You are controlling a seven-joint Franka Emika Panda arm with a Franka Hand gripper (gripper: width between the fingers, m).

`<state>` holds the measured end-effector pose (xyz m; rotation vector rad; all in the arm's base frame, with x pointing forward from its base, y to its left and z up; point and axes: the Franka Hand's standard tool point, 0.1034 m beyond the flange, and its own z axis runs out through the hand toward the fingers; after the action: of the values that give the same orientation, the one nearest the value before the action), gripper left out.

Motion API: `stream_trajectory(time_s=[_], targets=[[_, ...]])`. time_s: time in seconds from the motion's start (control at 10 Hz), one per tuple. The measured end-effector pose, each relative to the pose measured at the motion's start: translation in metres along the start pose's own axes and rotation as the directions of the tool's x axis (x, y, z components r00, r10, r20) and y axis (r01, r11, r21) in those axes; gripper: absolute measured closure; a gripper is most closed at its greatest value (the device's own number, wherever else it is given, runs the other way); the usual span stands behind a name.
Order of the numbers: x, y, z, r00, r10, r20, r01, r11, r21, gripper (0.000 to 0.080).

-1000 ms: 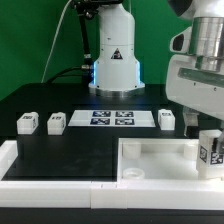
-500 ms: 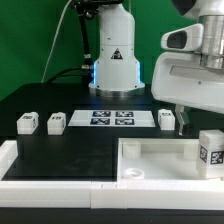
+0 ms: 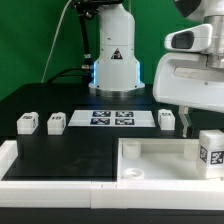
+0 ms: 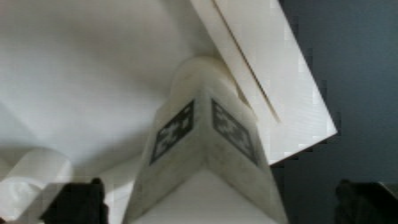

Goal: Assemble one leg

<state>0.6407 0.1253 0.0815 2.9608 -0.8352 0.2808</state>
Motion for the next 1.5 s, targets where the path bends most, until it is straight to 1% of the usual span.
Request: stream_trajectory(time_s=[0.1,0.3,0.6,0.8,1.5], targets=[[0.0,0.0,0.0,1.0,-0.001,-0.001,0.001,1.0,0.001,0.0151],[0.002,-0.004,-0.002,1.0,-0.014,-0.014,0.015,1.0,0.014,0.0151],[0.008,-0.012,-0.004,0.982,-0.159,-0.099,0.166,0.984,0.064,0.0151],[0.013,-0.011,-0.004,0.95,-0.259,-0.174,0.276,0.958,0.082,0.0151],[0.012,-0.009,-0.001,0.952,-0.253,-0.171,0.269,0.96,0.081,0.0151]])
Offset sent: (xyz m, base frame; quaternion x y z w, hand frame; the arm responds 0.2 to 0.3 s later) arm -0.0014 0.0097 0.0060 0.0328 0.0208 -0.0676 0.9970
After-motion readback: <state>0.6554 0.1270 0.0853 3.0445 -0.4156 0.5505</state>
